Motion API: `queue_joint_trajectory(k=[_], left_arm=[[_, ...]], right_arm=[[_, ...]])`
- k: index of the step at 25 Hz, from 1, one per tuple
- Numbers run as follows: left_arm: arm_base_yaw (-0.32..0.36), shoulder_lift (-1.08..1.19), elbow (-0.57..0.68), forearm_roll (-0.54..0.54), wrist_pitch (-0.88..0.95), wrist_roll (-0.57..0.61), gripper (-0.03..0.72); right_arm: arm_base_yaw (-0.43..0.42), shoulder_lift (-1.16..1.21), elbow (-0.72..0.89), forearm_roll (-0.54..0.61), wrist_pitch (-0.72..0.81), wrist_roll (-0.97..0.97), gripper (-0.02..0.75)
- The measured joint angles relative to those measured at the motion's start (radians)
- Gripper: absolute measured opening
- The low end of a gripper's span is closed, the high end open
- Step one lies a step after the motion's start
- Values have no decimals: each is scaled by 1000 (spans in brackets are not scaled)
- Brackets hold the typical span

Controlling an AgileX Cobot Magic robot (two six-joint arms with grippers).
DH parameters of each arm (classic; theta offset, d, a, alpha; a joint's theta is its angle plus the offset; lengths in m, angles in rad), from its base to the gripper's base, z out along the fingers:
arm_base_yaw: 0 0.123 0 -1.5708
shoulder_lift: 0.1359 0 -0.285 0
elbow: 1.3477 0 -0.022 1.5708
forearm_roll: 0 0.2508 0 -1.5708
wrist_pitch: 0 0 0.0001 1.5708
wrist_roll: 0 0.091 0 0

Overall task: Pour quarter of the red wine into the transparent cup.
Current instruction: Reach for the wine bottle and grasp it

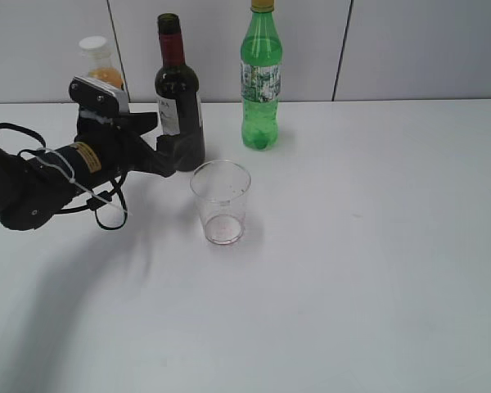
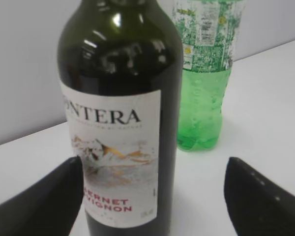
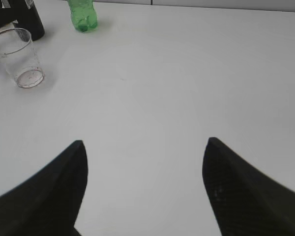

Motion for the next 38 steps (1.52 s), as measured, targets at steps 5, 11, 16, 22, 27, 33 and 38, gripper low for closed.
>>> queue_joint_trajectory(k=[5,11,16,22,27,33,38], left_arm=[[-17,35,-63,-72,56,0,694],[-19,68,-116,-84,69,0,694],[-32,90,-172,-90,111,0,694],[-38,118,-239,-109,132,-7,694],[-44,159,-272,-126,149,-13,694],[-54,189,-313,-158,152,-15,694],[-58,206,-349,-163,167,-15,680]], right_arm=[[0,0,0,0,0,0,585],[0,0,0,1,1,-1,585],[0,0,0,1,1,-1,585],[0,0,0,2,1,0,585],[0,0,0,2,1,0,585],[0,0,0,2,1,-1,585],[0,0,0,3,1,-1,585]])
